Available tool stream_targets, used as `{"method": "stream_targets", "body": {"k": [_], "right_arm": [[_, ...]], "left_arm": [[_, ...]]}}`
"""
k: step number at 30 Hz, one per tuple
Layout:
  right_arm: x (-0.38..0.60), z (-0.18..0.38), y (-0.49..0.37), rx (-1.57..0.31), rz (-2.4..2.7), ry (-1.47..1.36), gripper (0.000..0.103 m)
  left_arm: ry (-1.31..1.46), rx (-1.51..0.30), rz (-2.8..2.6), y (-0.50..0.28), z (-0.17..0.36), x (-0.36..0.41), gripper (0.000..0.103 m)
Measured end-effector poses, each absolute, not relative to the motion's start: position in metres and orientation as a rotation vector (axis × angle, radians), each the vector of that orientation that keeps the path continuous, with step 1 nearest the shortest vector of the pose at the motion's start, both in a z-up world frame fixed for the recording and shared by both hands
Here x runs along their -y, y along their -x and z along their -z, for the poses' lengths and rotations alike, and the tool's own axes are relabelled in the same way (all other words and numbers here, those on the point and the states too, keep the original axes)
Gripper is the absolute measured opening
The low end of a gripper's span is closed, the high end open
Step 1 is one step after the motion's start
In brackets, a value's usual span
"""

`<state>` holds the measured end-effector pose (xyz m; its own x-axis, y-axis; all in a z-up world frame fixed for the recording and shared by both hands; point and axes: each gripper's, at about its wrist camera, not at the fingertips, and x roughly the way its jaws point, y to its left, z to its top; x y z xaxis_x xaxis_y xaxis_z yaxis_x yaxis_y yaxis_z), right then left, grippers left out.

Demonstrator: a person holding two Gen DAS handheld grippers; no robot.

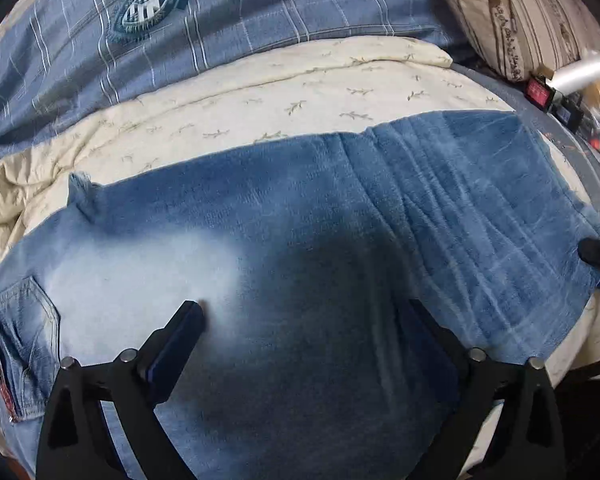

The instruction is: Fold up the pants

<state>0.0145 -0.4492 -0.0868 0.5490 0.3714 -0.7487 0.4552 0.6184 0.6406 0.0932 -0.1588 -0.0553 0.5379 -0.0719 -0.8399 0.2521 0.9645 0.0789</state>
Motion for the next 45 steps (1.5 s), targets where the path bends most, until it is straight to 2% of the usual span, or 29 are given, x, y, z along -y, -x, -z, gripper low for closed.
{"method": "stream_targets", "body": {"k": [3, 7, 10, 14, 24, 26, 27, 30, 35, 40, 42, 43, 44, 45], "right_arm": [[0.442, 0.079, -0.018, -1.052, 0.078, -0.859, 0.028], [0.440, 0.077, -0.021, -1.070, 0.085, -0.842, 0.032], [0.444, 0.082, -0.020, -1.050, 0.068, -0.892, 0.035], [0.441, 0.077, -0.020, -1.038, 0.064, -0.843, 0.025], [0.354, -0.039, -0.031, -0.867, -0.041, -0.465, 0.024], [0.328, -0.056, -0.033, -0.841, -0.098, -0.419, 0.024], [0.314, -0.063, -0.034, -0.828, -0.125, -0.394, 0.024], [0.264, -0.075, -0.032, -0.809, -0.235, -0.323, 0.024], [0.199, -0.056, -0.027, -0.845, -0.360, -0.258, 0.024], [0.158, 0.009, -0.040, -0.964, -0.418, -0.266, 0.024], [0.149, 0.051, -0.047, -1.088, -0.418, -0.273, 0.029], [0.150, 0.059, -0.046, -1.089, -0.420, -0.277, 0.028], [0.155, 0.057, -0.042, -1.040, -0.433, -0.291, 0.033], [0.157, 0.054, -0.040, -1.036, -0.448, -0.302, 0.053]], "left_arm": [[-0.180, -1.011, 0.191, -0.094, 0.048, 0.157, 0.098], [-0.190, -0.931, 0.188, -0.081, 0.028, 0.150, 0.098], [-0.242, -0.986, 0.143, -0.082, 0.048, 0.145, 0.098], [-0.234, -0.979, 0.146, -0.083, 0.055, 0.143, 0.101], [-0.172, -0.986, 0.154, -0.086, 0.055, 0.133, 0.100], [-0.118, -0.995, 0.181, -0.088, 0.052, 0.123, 0.096], [-0.077, -0.990, 0.177, -0.087, 0.046, 0.113, 0.089], [0.058, -0.925, 0.136, -0.073, 0.024, 0.070, 0.087], [0.186, -0.824, 0.005, -0.043, 0.001, -0.011, 0.087], [0.258, -0.808, -0.125, -0.024, 0.002, -0.073, 0.087], [0.281, -0.823, -0.133, -0.027, 0.006, -0.081, 0.087], [0.286, -0.829, -0.131, -0.028, 0.006, -0.083, 0.087], [0.291, -0.833, -0.126, -0.030, 0.007, -0.084, 0.087], [0.294, -0.828, -0.120, -0.030, 0.004, -0.082, 0.087]]}}
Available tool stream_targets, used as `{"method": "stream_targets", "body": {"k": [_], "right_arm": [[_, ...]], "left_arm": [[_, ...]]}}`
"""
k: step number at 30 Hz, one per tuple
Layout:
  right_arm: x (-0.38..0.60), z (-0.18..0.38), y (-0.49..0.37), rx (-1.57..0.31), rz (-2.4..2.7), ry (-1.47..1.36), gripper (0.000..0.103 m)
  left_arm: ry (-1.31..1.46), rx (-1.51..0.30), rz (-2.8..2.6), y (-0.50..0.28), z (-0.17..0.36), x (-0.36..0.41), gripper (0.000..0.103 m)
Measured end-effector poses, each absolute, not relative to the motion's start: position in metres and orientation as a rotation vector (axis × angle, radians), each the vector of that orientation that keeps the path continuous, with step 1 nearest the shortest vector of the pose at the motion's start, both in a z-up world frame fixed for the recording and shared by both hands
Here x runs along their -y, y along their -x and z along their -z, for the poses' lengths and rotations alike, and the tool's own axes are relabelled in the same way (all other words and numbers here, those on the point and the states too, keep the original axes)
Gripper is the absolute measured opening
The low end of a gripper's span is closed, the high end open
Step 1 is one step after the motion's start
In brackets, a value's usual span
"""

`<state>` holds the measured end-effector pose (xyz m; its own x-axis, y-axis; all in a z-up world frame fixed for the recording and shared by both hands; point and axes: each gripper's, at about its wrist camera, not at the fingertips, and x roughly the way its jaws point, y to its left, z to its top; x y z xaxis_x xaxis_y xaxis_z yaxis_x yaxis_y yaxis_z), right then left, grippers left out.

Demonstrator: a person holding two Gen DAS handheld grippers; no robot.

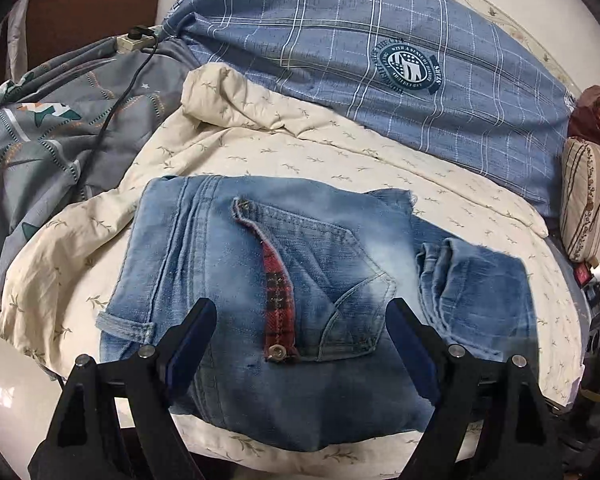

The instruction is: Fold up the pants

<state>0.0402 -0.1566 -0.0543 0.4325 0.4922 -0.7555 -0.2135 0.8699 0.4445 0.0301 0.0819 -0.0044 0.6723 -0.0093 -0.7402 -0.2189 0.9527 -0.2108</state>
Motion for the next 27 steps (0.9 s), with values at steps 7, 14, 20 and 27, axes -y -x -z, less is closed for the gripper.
{"method": "stream_targets", "body": {"k": [7, 14, 20, 27], "right_arm": [[0.189, 0.017, -0.029, -0.979, -0.570, -0.489, 0.075], [0.268, -0.001, -0.051, -0.946, -0.548, -0.714, 0.075], [0.255, 0.002, -0.124, -1.082, -0.706, -0.785, 0.075], [0.240, 0.058, -0.184, -1.243, -0.553, -0.865, 0.076]], "left_arm": [[0.308, -0.770, -0.033, -0.030, -0.027, -0.057, 0.087], [0.158, -0.867, 0.043, -0.045, 0.004, 0.002, 0.087], [0.015, -0.984, 0.044, -0.053, 0.052, 0.029, 0.087], [0.134, -0.950, 0.102, -0.046, 0.039, 0.009, 0.087]]}}
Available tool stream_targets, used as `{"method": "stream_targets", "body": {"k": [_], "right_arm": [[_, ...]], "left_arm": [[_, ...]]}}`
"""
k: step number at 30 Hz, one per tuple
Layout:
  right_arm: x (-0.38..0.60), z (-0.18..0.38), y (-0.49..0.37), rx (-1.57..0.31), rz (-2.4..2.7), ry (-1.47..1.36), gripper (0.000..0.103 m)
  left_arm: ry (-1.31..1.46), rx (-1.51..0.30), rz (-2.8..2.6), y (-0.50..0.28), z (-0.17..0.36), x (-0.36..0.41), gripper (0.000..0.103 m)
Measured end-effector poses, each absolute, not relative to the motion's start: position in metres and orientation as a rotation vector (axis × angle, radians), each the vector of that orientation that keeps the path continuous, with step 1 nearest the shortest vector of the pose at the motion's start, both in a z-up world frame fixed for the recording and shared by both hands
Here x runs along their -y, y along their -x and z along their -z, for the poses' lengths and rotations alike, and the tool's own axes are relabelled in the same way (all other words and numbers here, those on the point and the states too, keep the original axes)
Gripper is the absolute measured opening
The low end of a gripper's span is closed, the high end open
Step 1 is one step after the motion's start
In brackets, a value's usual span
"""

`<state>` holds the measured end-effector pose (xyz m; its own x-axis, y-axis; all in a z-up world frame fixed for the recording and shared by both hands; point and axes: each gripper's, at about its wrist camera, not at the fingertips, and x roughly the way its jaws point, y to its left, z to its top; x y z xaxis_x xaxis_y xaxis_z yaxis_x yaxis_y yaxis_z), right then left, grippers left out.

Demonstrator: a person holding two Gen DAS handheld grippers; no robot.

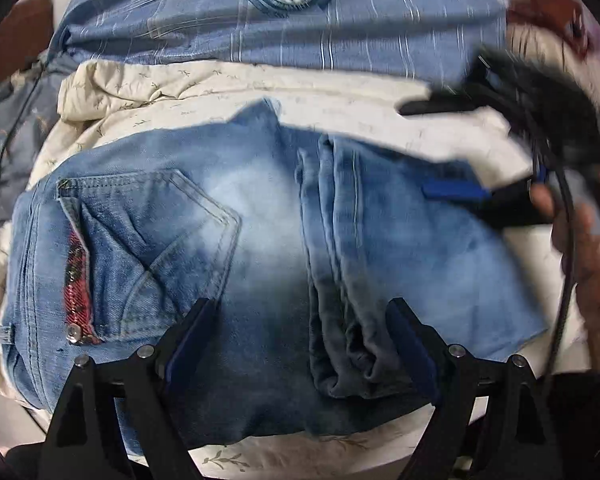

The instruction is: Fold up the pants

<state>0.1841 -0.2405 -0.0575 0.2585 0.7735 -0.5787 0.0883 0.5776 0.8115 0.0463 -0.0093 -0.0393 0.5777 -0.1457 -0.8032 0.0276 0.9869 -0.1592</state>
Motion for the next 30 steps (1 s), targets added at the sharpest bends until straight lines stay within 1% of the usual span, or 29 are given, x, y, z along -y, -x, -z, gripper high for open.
{"method": "stream_targets", "body": {"k": [4, 6, 10, 14, 15, 16, 17, 18, 19, 20, 21, 22, 23, 24, 26, 30], "right_arm": [[0.262, 0.035, -0.155, -1.167, -0.603, -0.826, 0.076], [0.276, 0.027, -0.135, -1.118, -0.605, -0.826, 0.076], [0.301, 0.026, -0.086, -1.043, -0.619, -0.814, 0.076], [0.305, 0.042, -0.059, -1.017, -0.607, -0.742, 0.076], [0.306, 0.046, -0.057, -1.026, -0.601, -0.738, 0.076], [0.305, 0.049, -0.057, -1.037, -0.604, -0.728, 0.076], [0.303, 0.048, -0.057, -1.033, -0.611, -0.711, 0.076], [0.302, 0.046, -0.057, -1.023, -0.610, -0.694, 0.076], [0.302, 0.046, -0.057, -1.022, -0.611, -0.679, 0.076], [0.299, 0.048, -0.058, -1.023, -0.615, -0.671, 0.076], [0.298, 0.049, -0.058, -1.024, -0.616, -0.666, 0.076], [0.295, 0.052, -0.060, -1.031, -0.610, -0.659, 0.076], [0.293, 0.055, -0.061, -1.043, -0.605, -0.648, 0.076], [0.294, 0.056, -0.061, -1.048, -0.593, -0.632, 0.076], [0.294, 0.059, -0.061, -1.066, -0.565, -0.596, 0.076], [0.288, 0.060, -0.060, -1.070, -0.551, -0.527, 0.075]], "left_arm": [[0.395, -0.887, 0.190, -0.052, 0.009, -0.023, 0.087], [0.502, -0.898, 0.253, -0.069, 0.002, -0.031, 0.087], [0.606, -0.964, 0.348, -0.099, 0.008, -0.021, 0.087], [0.667, -1.047, 0.356, -0.132, 0.027, -0.007, 0.087], [0.670, -1.069, 0.346, -0.138, 0.031, -0.005, 0.080], [0.671, -1.087, 0.340, -0.143, 0.034, -0.002, 0.067], [0.665, -1.100, 0.342, -0.147, 0.036, 0.000, 0.062], [0.642, -1.106, 0.334, -0.148, 0.036, 0.004, 0.054], [0.618, -1.102, 0.323, -0.149, 0.035, 0.007, 0.049], [0.581, -1.094, 0.313, -0.149, 0.034, 0.012, 0.049], [0.545, -1.097, 0.298, -0.150, 0.036, 0.016, 0.046], [0.502, -1.107, 0.272, -0.152, 0.039, 0.020, 0.031], [0.457, -1.124, 0.226, -0.154, 0.043, 0.023, 0.017], [0.429, -1.141, 0.178, -0.155, 0.048, 0.023, 0.007], [0.388, -1.138, 0.163, -0.154, 0.046, 0.025, 0.006], [0.120, -1.093, 0.103, -0.145, 0.038, 0.056, 0.006]]}}
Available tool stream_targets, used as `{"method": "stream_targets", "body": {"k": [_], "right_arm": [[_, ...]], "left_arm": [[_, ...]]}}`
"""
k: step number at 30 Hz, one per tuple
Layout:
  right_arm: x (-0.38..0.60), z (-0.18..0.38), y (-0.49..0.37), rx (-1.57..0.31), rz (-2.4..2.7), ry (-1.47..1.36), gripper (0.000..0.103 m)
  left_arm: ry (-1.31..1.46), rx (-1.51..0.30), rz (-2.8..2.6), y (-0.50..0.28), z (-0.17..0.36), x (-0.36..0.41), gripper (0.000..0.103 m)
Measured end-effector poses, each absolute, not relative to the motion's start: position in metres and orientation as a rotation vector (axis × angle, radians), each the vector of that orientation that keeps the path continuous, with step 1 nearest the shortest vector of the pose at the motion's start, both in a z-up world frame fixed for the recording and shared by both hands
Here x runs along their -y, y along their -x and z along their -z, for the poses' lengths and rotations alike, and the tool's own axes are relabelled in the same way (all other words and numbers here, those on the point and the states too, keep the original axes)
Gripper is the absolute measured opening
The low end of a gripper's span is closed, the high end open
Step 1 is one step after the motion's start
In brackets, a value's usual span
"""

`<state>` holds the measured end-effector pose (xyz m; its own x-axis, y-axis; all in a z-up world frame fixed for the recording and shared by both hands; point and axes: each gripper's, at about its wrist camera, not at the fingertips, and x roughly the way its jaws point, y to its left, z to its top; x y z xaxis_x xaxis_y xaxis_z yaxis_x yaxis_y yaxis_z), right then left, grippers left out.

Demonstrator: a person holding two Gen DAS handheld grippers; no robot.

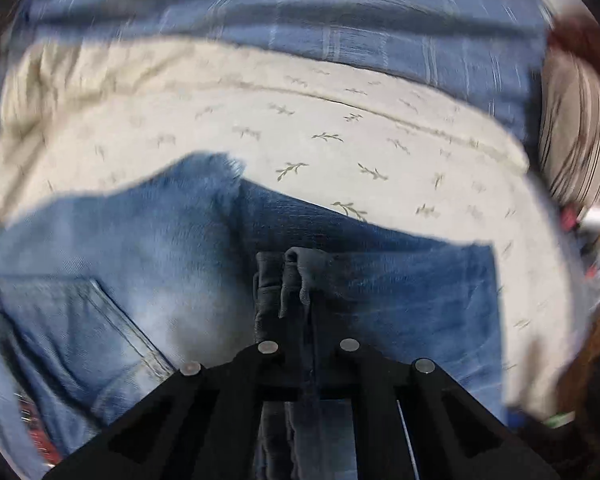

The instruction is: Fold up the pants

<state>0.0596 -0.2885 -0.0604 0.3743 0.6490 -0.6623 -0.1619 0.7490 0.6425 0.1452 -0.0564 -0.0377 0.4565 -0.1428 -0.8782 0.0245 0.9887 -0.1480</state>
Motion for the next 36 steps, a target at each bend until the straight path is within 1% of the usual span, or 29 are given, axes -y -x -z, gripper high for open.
{"method": "stream_targets", "body": {"k": [3, 5, 7, 10, 12, 13, 16, 17, 18, 19, 20, 21, 27, 30, 32, 33, 34, 35, 36], "right_arm": [[0.285, 0.060, -0.059, -1.065, -0.546, -0.499, 0.075], [0.287, 0.061, -0.059, -1.068, -0.545, -0.520, 0.075], [0.295, 0.055, -0.054, -1.034, -0.538, -0.546, 0.075], [0.304, 0.031, -0.046, -0.889, -0.569, -0.591, 0.075], [0.307, 0.026, -0.044, -0.850, -0.640, -0.659, 0.075], [0.306, 0.027, -0.045, -0.849, -0.687, -0.700, 0.075], [0.295, 0.036, -0.051, -0.902, -0.772, -0.758, 0.075], [0.289, 0.043, -0.055, -0.946, -0.785, -0.758, 0.075], [0.284, 0.053, -0.059, -1.002, -0.785, -0.767, 0.075], [0.281, 0.060, -0.062, -1.042, -0.753, -0.761, 0.075], [0.279, 0.067, -0.064, -1.073, -0.727, -0.750, 0.075], [0.279, 0.071, -0.066, -1.090, -0.722, -0.755, 0.075], [0.281, 0.072, -0.066, -1.084, -0.717, -0.770, 0.075], [0.283, 0.072, -0.062, -1.079, -0.714, -0.751, 0.075], [0.283, 0.071, -0.062, -1.076, -0.719, -0.757, 0.075], [0.283, 0.072, -0.062, -1.075, -0.720, -0.760, 0.075], [0.281, 0.071, -0.063, -1.074, -0.720, -0.760, 0.075], [0.280, 0.071, -0.063, -1.074, -0.720, -0.757, 0.075], [0.280, 0.071, -0.063, -1.074, -0.719, -0.753, 0.075]], "left_arm": [[0.035, -1.074, 0.083, -0.141, 0.038, 0.067, 0.006], [0.060, -1.087, 0.096, -0.138, 0.030, 0.065, 0.006], [0.119, -1.072, 0.161, -0.129, 0.016, 0.055, 0.019], [0.164, -1.008, 0.247, -0.101, -0.005, 0.043, 0.032], [0.264, -1.014, 0.335, -0.083, -0.009, 0.033, 0.032], [0.312, -1.020, 0.375, -0.076, -0.008, 0.028, 0.035], [0.397, -1.076, 0.401, -0.059, 0.011, 0.019, 0.036], [0.411, -1.095, 0.400, -0.057, 0.020, 0.017, 0.036], [0.410, -1.125, 0.375, -0.056, 0.031, 0.016, 0.036], [0.403, -1.151, 0.347, -0.059, 0.042, 0.015, 0.030], [0.390, -1.157, 0.325, -0.058, 0.048, 0.014, 0.021], [0.337, -1.153, 0.269, -0.056, 0.048, 0.015, 0.005], [0.165, -1.122, 0.194, -0.047, 0.041, 0.034, 0.005], [0.170, -1.114, 0.174, -0.048, 0.032, 0.037, 0.005], [0.200, -1.077, 0.188, -0.047, 0.014, 0.038, 0.017], [0.237, -1.039, 0.223, -0.048, 0.001, 0.037, 0.035], [0.270, -1.005, 0.252, -0.049, -0.010, 0.035, 0.059], [0.315, -0.959, 0.277, -0.054, -0.019, 0.036, 0.070], [0.346, -0.918, 0.285, -0.060, -0.027, 0.035, 0.078]]}}
